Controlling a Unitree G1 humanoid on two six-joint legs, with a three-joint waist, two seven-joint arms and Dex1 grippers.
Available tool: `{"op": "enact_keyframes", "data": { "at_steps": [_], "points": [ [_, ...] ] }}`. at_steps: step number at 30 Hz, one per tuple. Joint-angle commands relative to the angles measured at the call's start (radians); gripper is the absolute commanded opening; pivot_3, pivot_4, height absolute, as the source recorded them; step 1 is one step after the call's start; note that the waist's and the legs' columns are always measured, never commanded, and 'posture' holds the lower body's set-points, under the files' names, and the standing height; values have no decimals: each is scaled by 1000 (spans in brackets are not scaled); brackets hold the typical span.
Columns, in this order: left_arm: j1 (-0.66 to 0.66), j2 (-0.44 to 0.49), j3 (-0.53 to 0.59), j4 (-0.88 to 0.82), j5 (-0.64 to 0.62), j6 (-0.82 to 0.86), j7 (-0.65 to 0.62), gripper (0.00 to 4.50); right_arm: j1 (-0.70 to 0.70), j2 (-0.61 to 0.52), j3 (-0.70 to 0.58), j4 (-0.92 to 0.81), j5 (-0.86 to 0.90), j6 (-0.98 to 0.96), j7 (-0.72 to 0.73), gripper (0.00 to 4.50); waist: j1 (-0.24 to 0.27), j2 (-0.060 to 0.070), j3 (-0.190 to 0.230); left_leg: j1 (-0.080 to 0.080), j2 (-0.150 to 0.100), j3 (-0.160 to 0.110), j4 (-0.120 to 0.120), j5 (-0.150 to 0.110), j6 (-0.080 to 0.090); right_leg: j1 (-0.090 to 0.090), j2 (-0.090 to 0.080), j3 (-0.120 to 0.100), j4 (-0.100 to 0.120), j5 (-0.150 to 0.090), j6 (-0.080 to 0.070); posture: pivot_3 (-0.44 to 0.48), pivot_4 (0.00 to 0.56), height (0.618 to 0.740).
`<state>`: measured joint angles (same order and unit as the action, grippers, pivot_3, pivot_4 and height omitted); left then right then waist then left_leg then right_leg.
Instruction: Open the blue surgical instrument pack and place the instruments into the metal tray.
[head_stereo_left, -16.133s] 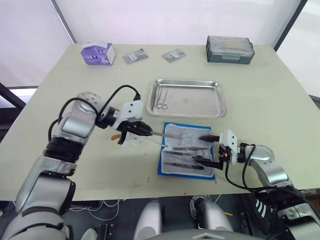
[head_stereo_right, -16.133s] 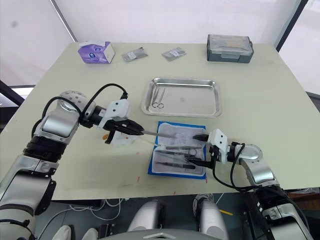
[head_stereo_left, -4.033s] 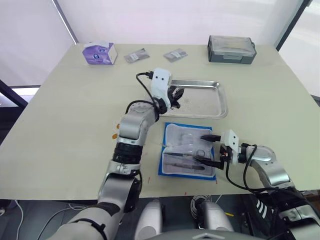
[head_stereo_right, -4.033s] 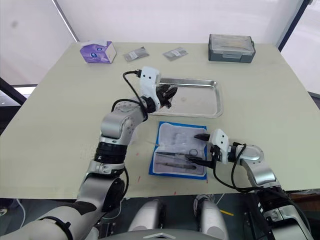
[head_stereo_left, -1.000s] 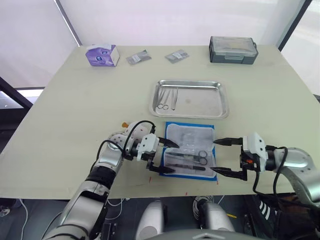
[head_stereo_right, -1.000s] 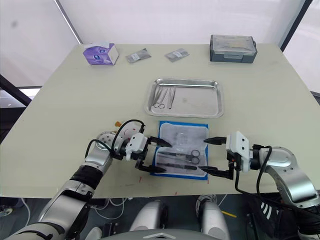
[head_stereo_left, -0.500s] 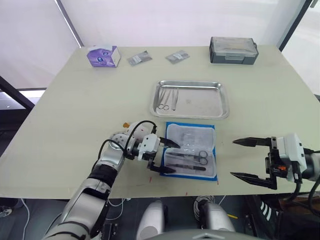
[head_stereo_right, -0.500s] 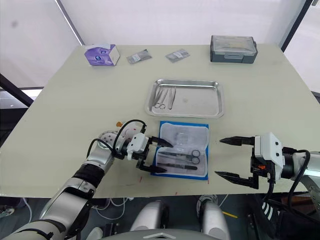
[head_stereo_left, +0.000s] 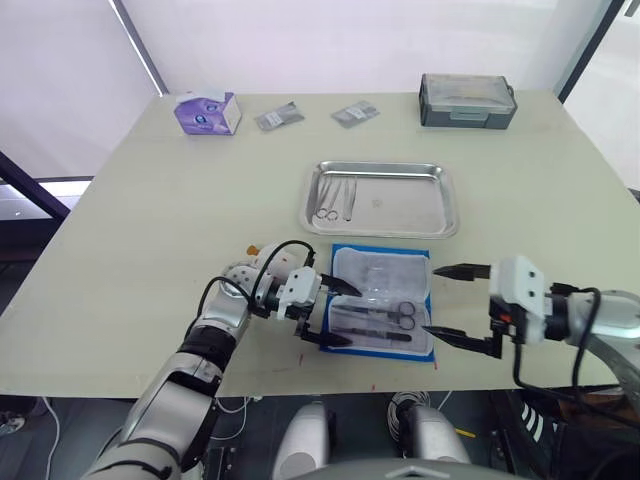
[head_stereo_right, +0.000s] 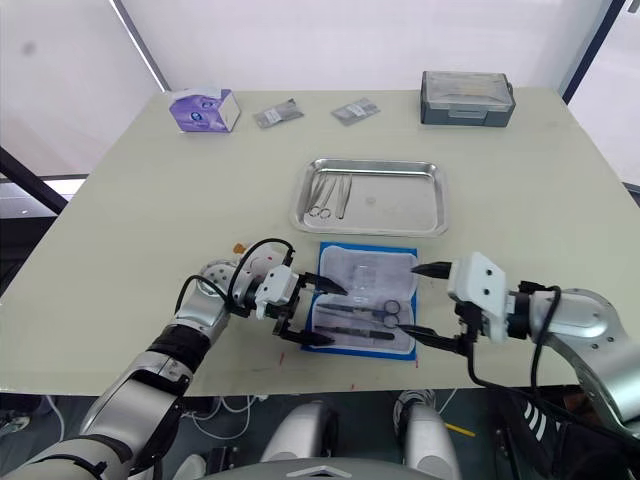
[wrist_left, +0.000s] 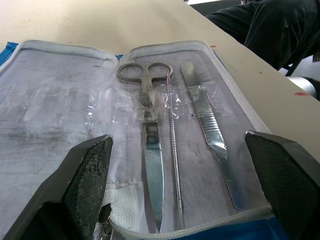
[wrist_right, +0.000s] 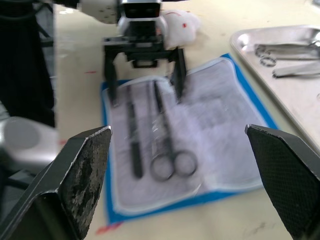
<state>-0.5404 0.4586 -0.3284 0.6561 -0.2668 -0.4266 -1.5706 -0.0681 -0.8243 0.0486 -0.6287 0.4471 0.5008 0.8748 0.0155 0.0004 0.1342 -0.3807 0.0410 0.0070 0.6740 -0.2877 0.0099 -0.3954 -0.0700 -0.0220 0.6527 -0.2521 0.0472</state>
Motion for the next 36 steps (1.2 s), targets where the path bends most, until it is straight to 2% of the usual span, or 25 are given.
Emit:
{"op": "enact_keyframes", "data": {
  "at_steps": [1,4,11,18,29,30,31,33,34,36],
  "points": [
    [31,13,-47,66,61,-6,-44,4454,-44,23,56,-9,-64,-9,-40,4500,-1,0,0,0,0,0,0,0,0,0,0,0,0,0,0,0,150,727],
    [28,9,-44,70,67,-7,-44,4454,-122,25,165,17,-175,63,-86,4500,-2,0,0,1,0,0,0,0,0,0,0,0,1,0,0,0,150,727],
    [27,5,-37,61,67,7,-44,4454,-306,76,335,95,-263,231,-89,4500,-1,0,0,0,0,0,0,0,0,-1,0,0,1,0,0,0,150,727],
    [29,3,-31,60,69,11,-43,4454,-369,86,419,126,-303,310,-70,4500,-1,1,0,0,0,-1,0,0,0,-1,0,0,0,0,0,0,150,727],
    [29,1,-32,59,70,10,-43,4454,-387,126,460,163,-350,337,-75,4500,-2,1,0,0,0,-1,0,0,0,-1,0,-1,0,0,0,0,150,727],
    [29,0,-32,58,70,11,-43,4500,-390,122,463,167,-352,349,-69,4104,-2,1,0,0,0,-1,0,0,0,-1,0,-1,0,0,0,0,150,727],
    [29,0,-32,58,70,11,-43,4500,-392,116,466,168,-350,361,-61,4005,-2,1,0,0,0,-1,0,0,0,-1,0,-1,0,0,0,0,150,727],
    [28,-1,-33,57,70,11,-42,4500,-390,107,465,157,-335,394,-43,3295,-2,1,0,0,0,-1,0,0,0,-1,0,-1,0,0,0,0,150,727],
    [28,-1,-33,57,71,11,-42,4500,-390,102,467,149,-330,408,-36,3104,-2,1,0,0,0,-1,0,0,0,-1,0,-1,0,0,0,0,150,727],
    [28,-2,-33,57,71,12,-41,4500,-389,96,471,134,-326,427,-28,2348,-2,1,0,0,0,-1,0,0,0,0,0,-1,0,0,0,0,150,727]
  ]
}}
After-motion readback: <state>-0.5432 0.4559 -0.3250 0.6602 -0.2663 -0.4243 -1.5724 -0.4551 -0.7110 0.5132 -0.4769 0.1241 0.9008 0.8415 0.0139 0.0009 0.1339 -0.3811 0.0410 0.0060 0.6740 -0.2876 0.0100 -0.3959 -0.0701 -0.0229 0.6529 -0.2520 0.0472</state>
